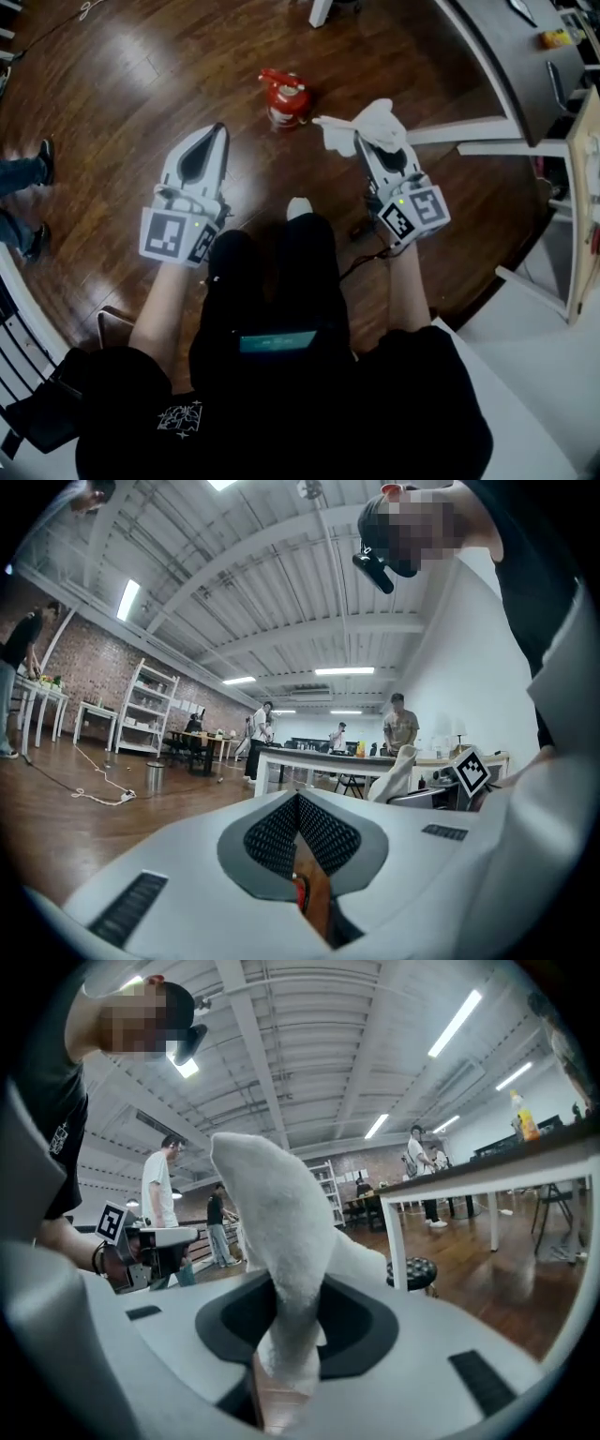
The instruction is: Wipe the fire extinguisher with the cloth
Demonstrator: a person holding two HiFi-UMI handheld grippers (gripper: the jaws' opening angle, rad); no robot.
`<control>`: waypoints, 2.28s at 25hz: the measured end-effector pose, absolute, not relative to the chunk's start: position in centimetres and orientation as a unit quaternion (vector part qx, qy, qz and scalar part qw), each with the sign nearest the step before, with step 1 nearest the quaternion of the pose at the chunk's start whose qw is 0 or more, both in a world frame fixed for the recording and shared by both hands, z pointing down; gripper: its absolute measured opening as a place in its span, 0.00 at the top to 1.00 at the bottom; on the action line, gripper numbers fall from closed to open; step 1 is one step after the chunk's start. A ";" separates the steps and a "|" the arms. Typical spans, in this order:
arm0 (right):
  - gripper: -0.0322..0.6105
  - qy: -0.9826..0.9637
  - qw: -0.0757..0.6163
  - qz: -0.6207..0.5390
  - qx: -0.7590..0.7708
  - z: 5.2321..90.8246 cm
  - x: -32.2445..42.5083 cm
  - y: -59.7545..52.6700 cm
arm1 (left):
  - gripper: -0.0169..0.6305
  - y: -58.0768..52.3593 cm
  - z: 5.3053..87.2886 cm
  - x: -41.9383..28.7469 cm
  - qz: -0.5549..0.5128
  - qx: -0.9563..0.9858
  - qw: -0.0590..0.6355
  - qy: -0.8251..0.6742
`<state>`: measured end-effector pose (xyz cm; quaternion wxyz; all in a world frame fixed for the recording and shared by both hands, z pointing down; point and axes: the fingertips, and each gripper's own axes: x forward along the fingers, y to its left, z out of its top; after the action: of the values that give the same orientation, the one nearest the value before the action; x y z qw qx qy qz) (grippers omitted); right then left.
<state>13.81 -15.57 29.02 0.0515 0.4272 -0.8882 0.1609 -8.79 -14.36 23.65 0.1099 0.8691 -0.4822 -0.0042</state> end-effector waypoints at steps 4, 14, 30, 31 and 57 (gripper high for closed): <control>0.73 -0.898 0.061 0.159 0.406 39.6 13.0 -18.2 | 0.97 -16.1 33.3 -8.7 -0.013 0.869 0.107 -0.482; 0.73 -0.917 0.058 0.128 0.374 51.2 9.3 -22.5 | 0.97 -17.9 45.5 -9.3 -0.017 0.871 0.086 -0.484; 0.74 -0.907 0.121 0.118 0.385 58.6 9.0 -25.2 | 0.97 -17.2 47.0 -7.7 -0.014 0.869 0.110 -0.482; 0.74 -0.904 0.132 0.126 0.386 60.4 9.1 -24.9 | 0.97 -17.0 47.1 -7.6 -0.014 0.869 0.110 -0.481; 0.74 -0.904 0.044 0.189 0.380 54.0 6.1 -23.2 | 0.97 -15.2 47.4 -8.8 -0.021 0.871 0.103 -0.480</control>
<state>6.12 -23.21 54.02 0.0442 0.3799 -0.9044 0.1892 -8.76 -15.18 47.42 0.1031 0.8708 -0.4803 -0.0213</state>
